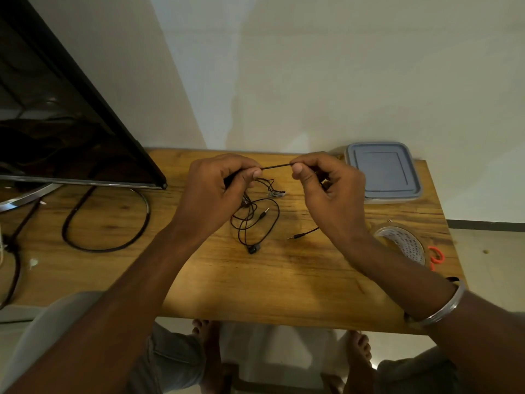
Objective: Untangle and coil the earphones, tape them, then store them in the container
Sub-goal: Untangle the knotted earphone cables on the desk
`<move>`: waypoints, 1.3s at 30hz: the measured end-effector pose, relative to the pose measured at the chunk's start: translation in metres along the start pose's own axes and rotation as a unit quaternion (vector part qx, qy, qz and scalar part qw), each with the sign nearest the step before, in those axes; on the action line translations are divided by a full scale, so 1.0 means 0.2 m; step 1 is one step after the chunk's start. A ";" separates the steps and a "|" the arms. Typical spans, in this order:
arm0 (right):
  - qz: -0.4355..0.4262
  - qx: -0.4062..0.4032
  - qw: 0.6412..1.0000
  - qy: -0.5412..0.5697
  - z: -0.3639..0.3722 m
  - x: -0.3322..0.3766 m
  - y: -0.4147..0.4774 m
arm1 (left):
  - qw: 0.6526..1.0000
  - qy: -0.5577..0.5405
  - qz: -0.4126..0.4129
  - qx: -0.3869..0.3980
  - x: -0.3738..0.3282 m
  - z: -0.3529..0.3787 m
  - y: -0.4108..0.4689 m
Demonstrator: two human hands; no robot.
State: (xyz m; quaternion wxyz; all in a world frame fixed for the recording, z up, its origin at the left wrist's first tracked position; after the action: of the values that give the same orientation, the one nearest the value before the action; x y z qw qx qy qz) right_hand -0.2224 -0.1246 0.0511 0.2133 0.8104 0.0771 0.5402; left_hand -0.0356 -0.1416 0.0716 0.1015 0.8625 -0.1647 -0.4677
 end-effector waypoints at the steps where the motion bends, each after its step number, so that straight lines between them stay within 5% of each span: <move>1: 0.016 -0.013 1.000 0.006 -0.02 -0.02 0.00 | 1.000 0.001 0.001 -0.007 0.00 -0.01 0.00; 11: 0.154 -0.079 0.985 0.015 -0.11 -0.23 0.00 | 0.999 0.009 -0.018 -0.032 0.03 -0.05 0.01; 19: -0.096 0.071 0.985 -0.123 0.11 0.07 -0.05 | 0.999 -0.032 -0.029 0.027 0.01 0.06 -0.02; 24: -0.143 0.047 0.983 -0.108 0.08 0.10 -0.04 | 0.998 -0.029 -0.010 0.052 -0.01 0.09 -0.02; 39: 0.133 -0.107 0.985 0.004 -0.14 -0.22 0.00 | 0.999 0.005 -0.008 -0.038 0.06 -0.06 0.02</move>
State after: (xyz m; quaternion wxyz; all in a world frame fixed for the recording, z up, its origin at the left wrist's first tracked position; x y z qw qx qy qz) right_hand -0.2649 -0.1331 0.0233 0.2248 0.7838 -0.0882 0.5722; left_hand -0.0192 -0.1487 0.0704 0.1311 0.8619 -0.1390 -0.4698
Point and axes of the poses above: each hand's wrist, its own y-axis towards the middle knuckle, its own z-axis out of the palm, x = y × z, the point moved 10 cm from there along y, towards the middle knuckle, and after that the axes turned 5 degrees about -z, right-handed, at the moved point
